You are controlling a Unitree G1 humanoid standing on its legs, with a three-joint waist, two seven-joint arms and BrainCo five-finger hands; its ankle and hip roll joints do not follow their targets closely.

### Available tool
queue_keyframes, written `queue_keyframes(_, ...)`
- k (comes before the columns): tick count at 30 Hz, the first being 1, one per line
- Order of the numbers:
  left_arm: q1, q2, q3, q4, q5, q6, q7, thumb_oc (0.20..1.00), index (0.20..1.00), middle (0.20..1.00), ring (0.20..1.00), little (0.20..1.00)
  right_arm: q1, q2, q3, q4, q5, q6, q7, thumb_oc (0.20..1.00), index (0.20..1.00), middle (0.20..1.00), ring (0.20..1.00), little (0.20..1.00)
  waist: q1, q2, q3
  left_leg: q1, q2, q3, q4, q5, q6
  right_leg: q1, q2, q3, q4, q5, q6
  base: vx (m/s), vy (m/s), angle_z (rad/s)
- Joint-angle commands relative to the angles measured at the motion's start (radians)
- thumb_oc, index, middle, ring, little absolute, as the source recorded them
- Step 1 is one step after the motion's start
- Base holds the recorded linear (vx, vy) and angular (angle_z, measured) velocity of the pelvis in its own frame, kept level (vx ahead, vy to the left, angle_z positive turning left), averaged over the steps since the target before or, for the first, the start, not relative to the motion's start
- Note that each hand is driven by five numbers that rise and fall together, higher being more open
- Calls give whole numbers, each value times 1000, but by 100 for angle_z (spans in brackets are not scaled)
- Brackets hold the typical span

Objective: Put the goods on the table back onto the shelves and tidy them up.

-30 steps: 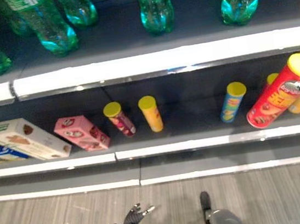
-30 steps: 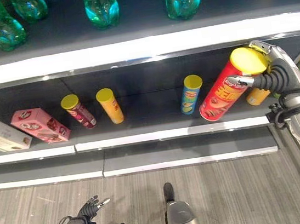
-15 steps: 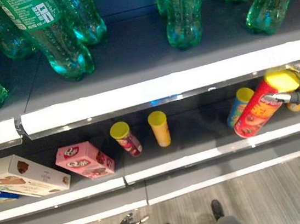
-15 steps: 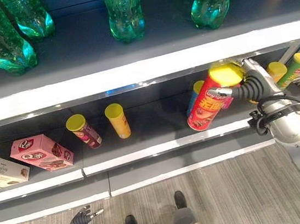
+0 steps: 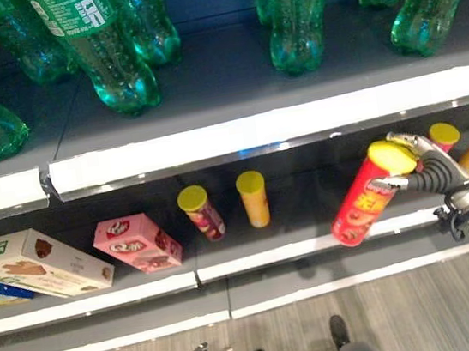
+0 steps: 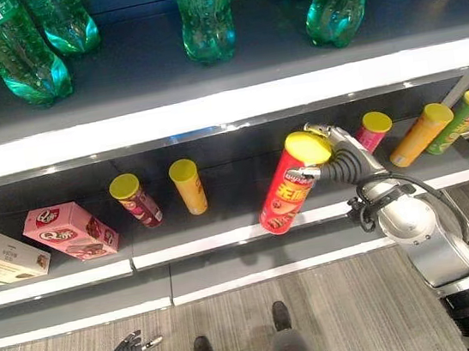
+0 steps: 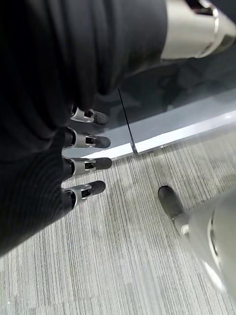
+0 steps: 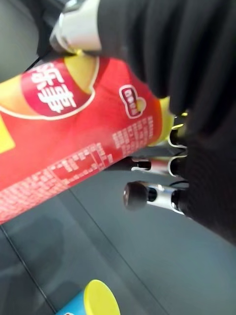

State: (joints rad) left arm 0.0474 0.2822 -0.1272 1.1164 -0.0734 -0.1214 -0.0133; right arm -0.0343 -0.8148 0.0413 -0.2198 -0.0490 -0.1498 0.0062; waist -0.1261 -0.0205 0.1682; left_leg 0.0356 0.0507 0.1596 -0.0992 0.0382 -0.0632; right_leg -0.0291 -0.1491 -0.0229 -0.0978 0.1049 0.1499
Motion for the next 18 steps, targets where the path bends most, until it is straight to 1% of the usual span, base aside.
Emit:
queue_keyframes(1,-54,50,0,27,33,-11,14,1000,1000,1000,1000,1000,-57,43,-26,-30,-16,-30,-16,200,200,200,200,200,38,-32,14,65,-25,24,12,-110,18,-114,-53,9,94,45,59,-80,21,7)
queue_keyframes(2,-65,54,-7,23,28,-10,14,1000,1000,1000,1000,1000,-59,59,-4,-1,-32,-22,-19,200,200,200,200,200,31,-24,34,58,-23,10,12,-107,21,-145,-36,75,143,28,65,-79,-12,13)
queue_keyframes(3,-75,58,-17,11,19,-10,20,1000,1000,1000,1000,1000,-86,74,34,47,-71,-11,-33,200,200,200,200,200,34,-18,42,49,-20,-2,12,-105,21,-153,-20,135,152,13,64,-49,-28,14)
queue_keyframes(4,-75,58,-16,11,19,-10,20,1000,1000,1000,1000,1000,-88,74,36,50,-72,-12,-34,200,200,200,200,200,34,-18,42,49,-20,-1,12,-105,20,-154,-20,136,153,13,64,20,-83,11)
queue_keyframes(5,-78,62,-27,-6,7,-11,25,1000,1000,1000,1000,1000,-129,70,74,103,-153,4,-64,200,200,200,200,200,51,-16,41,43,-16,-11,12,-101,18,-148,-24,131,134,12,56,37,-94,6)
queue_keyframes(7,-82,65,-47,-35,-8,-16,36,1000,1000,1000,1000,1000,-180,64,103,150,-221,9,-113,200,200,200,200,200,71,-14,44,30,-18,-26,12,-96,12,-134,-34,101,102,8,48,32,-112,4)
queue_keyframes(8,-82,65,-47,-36,-8,-15,36,1000,1000,1000,1000,1000,-184,64,106,154,-222,8,-116,200,200,200,200,200,68,-13,44,30,-18,-28,12,-96,12,-133,-34,99,100,8,48,-8,-83,9)
queue_keyframes(10,-85,59,-61,-55,-21,-17,37,1000,1000,1000,1000,1000,-233,42,128,217,-306,26,-164,200,200,200,200,200,82,-4,48,11,-15,-48,12,-84,4,-120,-41,67,72,7,46,4,-122,21)
queue_keyframes(11,-82,48,-85,-62,-16,-18,38,1000,1000,1000,1000,1000,-262,19,132,273,-393,42,-222,200,200,200,200,200,95,7,48,3,-11,-60,14,-81,-2,-110,-45,43,61,4,44,28,-122,33)
queue_keyframes(12,-82,47,-85,-62,-16,-18,39,1000,1000,1000,1000,1000,-264,18,135,277,-394,41,-224,200,200,200,200,200,92,8,48,2,-11,-62,14,-81,-2,-109,-44,40,60,4,43,25,-95,37)
queue_keyframes(14,-76,34,-114,-79,0,-21,36,1000,1000,1000,1000,1000,-289,7,140,333,-463,57,-274,200,200,200,200,200,99,24,48,-1,-11,-70,17,-81,-4,-97,-51,20,57,-1,43,15,-33,35)
queue_keyframes(18,-76,33,-114,-80,0,-20,36,1000,1000,1000,1000,1000,-292,7,143,337,-464,56,-277,200,200,200,200,200,97,25,48,-1,-10,-72,17,-81,-4,-95,-51,18,56,-1,43,3,-3,25)
